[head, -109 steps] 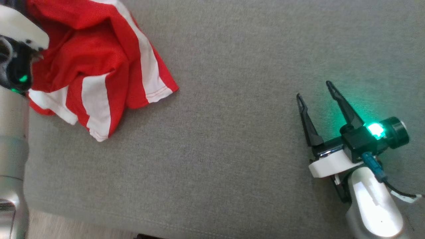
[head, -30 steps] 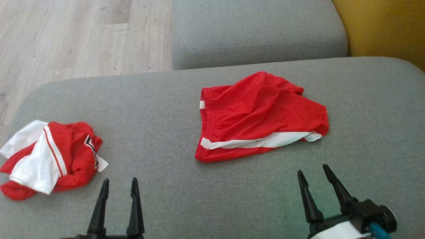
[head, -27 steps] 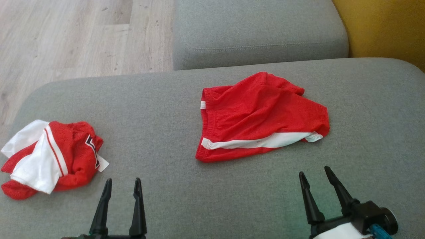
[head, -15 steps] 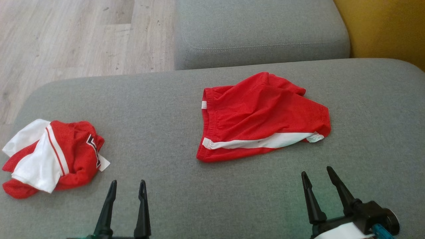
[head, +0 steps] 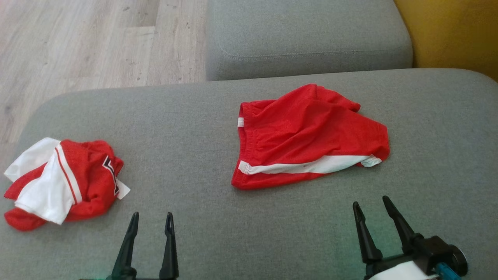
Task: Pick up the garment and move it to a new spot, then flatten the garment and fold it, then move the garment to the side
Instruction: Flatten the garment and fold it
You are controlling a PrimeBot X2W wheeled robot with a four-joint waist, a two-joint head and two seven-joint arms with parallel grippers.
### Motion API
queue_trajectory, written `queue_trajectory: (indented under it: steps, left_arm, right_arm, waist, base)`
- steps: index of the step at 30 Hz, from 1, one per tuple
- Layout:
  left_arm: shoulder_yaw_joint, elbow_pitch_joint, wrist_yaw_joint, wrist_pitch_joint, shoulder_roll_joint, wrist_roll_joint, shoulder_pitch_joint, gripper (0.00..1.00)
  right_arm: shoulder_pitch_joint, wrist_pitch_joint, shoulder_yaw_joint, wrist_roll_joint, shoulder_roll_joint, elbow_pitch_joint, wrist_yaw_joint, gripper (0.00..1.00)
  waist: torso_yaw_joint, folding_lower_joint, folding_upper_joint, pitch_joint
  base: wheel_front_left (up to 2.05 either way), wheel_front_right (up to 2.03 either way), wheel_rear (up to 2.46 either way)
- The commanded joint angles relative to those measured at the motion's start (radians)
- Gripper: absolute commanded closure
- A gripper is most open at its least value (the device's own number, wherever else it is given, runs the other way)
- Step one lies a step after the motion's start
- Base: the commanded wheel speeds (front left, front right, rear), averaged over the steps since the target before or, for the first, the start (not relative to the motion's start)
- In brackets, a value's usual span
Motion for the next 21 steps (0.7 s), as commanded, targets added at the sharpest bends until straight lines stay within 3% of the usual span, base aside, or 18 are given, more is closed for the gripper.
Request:
queue_trajectory:
  steps: [1,17,21]
  left_arm:
    - [0.026,-0.027,0.006,-0.008,-0.005,0.007,-0.05,0.0]
    - [0.032,-0.006,0.014,-0.008,-0.005,-0.032,-0.06,0.0]
    - [0.024,0.029,-0.012,-0.008,-0.005,-0.074,-0.098,0.0]
  right_arm:
    - [-0.03,-0.003,0.023,0.006,-0.004,-0.028,-0.001,0.0]
    - [-0.043,-0.003,0.043,0.005,-0.004,-0.027,-0.001,0.0]
    - [-0.054,-0.003,0.05,-0.009,-0.004,-0.028,-0.001,0.0]
  waist:
    - [0.0,0.0,-0.0001,0.001]
    - [-0.031,0.0,-0.0001,0.029]
    - [-0.056,0.0,-0.0001,0.055]
  base:
    - [0.0,0.0,0.0]
    - [0.0,0.0,0.0]
    - [0.0,0.0,0.0]
